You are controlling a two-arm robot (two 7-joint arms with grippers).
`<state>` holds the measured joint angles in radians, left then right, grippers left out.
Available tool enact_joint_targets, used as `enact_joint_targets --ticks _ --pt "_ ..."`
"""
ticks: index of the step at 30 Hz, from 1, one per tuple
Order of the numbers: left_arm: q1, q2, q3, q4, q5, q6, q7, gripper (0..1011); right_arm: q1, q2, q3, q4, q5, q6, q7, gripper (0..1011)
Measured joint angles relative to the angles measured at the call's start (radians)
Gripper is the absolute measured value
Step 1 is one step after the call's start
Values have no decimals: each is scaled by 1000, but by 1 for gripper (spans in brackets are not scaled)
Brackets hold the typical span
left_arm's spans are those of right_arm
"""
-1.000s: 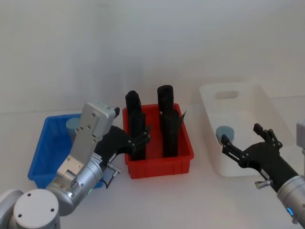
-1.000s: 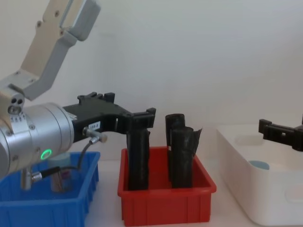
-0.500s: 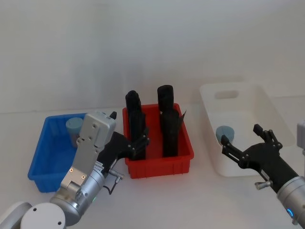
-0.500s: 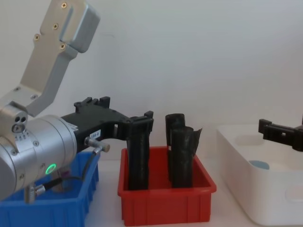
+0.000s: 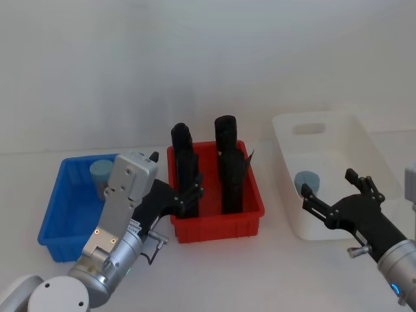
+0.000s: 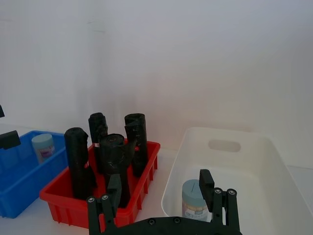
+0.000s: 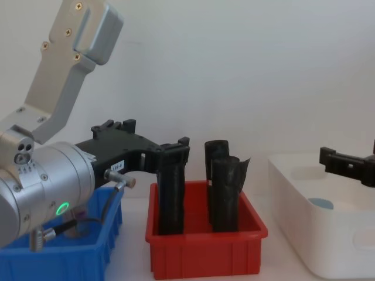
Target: Pick the cotton swabs from the blue box and place them into the white box.
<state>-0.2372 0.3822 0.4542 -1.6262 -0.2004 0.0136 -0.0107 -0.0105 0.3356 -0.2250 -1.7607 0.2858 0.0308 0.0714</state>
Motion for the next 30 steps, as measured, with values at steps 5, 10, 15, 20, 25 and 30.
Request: enact_joint_targets --ticks 5,10,15,20,25,30 --pt "0 0 0 0 0 0 0 1004 16 -7 1 23 -8 -4 15 1002" --pt "0 0 0 0 0 0 0 1004 42 -16 1 59 -20 -8 33 1002" --pt "0 0 0 0 0 0 0 1004 90 -34 -1 126 -37 -17 69 1002" --pt "0 0 0 0 0 0 0 1004 136 -52 -4 190 -52 -29 107 1002" --pt "0 0 0 0 0 0 0 1004 201 -80 -11 279 -68 -49 157 1002" --pt "0 0 0 0 0 0 0 1004 268 -109 -22 382 -89 -73 211 1002"
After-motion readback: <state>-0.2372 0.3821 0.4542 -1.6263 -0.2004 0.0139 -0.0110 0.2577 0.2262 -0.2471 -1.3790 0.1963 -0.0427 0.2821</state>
